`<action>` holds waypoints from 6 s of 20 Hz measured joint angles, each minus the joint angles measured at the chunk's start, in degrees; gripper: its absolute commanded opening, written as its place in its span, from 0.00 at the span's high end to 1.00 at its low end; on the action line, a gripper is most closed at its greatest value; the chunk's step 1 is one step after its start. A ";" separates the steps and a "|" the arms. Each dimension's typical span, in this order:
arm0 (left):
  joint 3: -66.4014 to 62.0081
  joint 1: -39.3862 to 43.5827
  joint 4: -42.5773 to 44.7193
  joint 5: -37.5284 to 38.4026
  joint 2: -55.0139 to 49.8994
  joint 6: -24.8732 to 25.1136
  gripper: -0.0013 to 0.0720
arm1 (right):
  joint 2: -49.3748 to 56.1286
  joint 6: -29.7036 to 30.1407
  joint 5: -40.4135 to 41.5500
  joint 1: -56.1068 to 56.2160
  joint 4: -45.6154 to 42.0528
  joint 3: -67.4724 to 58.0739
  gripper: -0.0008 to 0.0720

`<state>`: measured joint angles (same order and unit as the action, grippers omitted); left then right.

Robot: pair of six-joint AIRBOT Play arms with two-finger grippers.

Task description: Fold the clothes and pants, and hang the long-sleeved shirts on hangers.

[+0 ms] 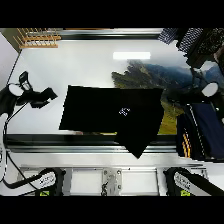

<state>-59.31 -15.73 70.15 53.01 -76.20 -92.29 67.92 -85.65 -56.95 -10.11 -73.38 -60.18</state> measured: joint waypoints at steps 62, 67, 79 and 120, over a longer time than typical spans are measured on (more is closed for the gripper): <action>24.74 4.63 6.19 17.00 28.65 -1.64 0.98 | -21.07 1.62 -17.79 6.62 7.72 29.90 0.97; 23.12 7.78 6.60 15.58 23.50 -1.25 0.97 | -14.73 1.64 -17.14 6.25 6.01 21.46 0.97; -4.55 8.72 4.83 12.57 -8.33 -1.07 0.39 | 10.86 1.81 -4.79 9.22 7.61 -1.49 0.65; 2.38 33.68 -2.93 -0.17 -4.46 -1.60 0.98 | 20.55 18.16 -4.76 -3.34 28.44 3.63 0.97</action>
<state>-56.93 17.96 67.22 52.84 -80.66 -93.89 88.47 -67.48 -61.71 -13.45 -44.95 -56.55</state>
